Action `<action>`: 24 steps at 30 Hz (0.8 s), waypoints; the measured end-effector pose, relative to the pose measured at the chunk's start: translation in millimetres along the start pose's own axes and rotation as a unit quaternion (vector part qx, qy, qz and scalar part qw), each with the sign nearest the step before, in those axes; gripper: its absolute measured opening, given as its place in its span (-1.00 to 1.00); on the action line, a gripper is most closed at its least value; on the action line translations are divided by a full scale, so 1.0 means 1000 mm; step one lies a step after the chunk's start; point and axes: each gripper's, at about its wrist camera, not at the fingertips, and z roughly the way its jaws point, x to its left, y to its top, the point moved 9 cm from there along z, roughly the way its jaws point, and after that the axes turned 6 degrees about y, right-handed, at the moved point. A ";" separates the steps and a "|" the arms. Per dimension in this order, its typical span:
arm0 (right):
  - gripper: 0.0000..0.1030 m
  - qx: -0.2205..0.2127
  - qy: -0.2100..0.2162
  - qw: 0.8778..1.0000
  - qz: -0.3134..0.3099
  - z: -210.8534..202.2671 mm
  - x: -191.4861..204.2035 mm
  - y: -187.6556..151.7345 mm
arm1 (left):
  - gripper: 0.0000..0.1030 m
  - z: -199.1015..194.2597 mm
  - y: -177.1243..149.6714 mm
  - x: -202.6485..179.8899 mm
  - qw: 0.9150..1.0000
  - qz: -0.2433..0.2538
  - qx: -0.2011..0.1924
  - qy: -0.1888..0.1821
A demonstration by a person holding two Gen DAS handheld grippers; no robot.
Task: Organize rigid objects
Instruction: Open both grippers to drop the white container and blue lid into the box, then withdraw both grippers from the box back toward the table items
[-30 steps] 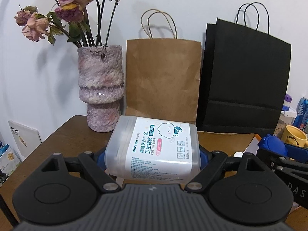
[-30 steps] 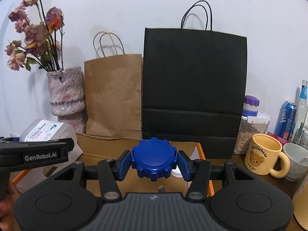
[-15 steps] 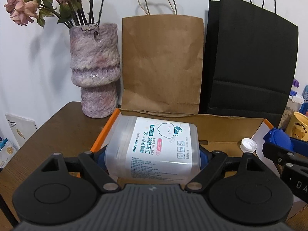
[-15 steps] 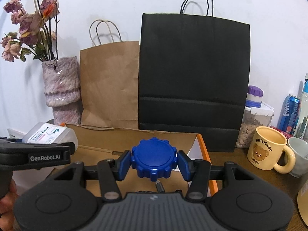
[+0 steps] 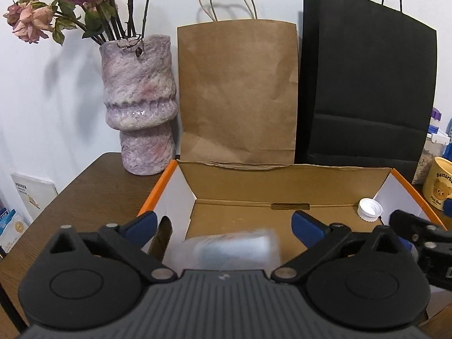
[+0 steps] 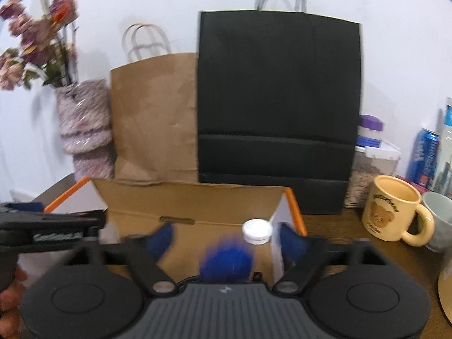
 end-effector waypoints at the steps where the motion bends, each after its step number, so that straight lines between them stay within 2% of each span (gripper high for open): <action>1: 0.83 -0.001 -0.001 1.000 0.003 -0.001 -0.002 0.001 | 1.00 0.000 0.000 0.001 1.000 -0.002 0.000 0.001; 4: 0.97 -0.002 -0.001 1.000 0.015 -0.001 -0.008 0.002 | 1.00 0.001 0.000 0.003 1.000 -0.003 0.002 0.006; 24: 0.98 0.001 0.004 1.000 0.008 -0.003 -0.002 0.001 | 1.00 -0.002 0.001 0.003 1.000 -0.005 0.000 0.006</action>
